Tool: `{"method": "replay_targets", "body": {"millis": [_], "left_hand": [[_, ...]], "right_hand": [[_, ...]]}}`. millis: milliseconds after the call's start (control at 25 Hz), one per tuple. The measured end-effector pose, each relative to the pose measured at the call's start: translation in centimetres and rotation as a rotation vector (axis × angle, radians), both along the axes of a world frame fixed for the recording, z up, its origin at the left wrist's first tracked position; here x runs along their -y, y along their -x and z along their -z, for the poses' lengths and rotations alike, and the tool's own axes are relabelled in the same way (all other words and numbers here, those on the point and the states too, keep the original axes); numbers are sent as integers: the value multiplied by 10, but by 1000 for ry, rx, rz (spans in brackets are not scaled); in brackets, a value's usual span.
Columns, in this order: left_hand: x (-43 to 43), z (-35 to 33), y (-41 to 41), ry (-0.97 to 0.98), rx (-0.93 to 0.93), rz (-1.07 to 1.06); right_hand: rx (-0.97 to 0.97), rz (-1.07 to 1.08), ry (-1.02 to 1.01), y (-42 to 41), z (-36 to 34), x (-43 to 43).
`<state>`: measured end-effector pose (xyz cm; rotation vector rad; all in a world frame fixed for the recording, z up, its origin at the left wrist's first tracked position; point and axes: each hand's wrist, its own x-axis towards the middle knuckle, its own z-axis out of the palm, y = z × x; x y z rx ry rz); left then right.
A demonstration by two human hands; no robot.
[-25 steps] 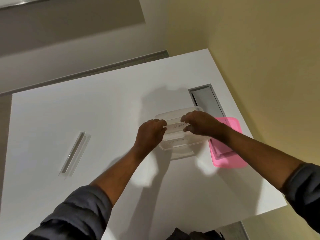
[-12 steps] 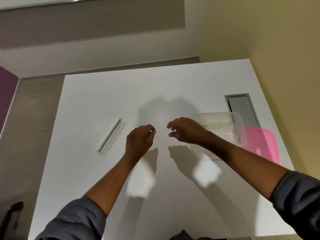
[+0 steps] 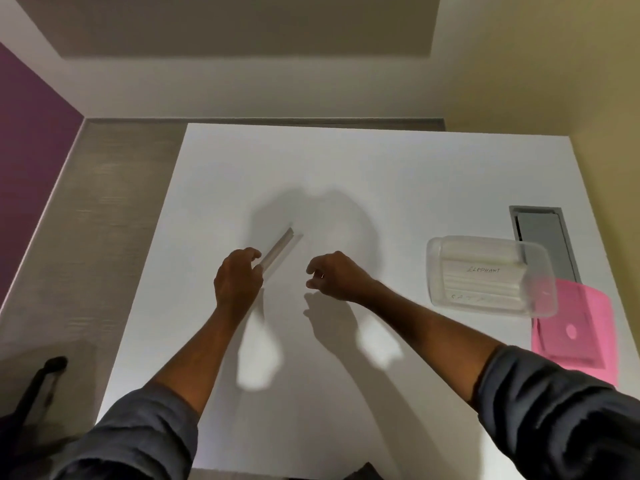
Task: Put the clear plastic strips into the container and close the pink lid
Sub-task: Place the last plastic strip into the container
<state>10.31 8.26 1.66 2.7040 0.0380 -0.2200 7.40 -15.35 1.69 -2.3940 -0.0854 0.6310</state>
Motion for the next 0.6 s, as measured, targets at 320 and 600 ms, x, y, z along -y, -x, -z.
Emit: {"method": "replay_targets", "body": {"millis": [320, 600], "left_hand": [[-39, 34, -7, 61, -94, -25], [-43, 44, -4, 29, -32, 19]], "right_hand": [[-207, 321, -256, -21, 34, -82], [-454, 836, -581, -40, 50, -129]]}}
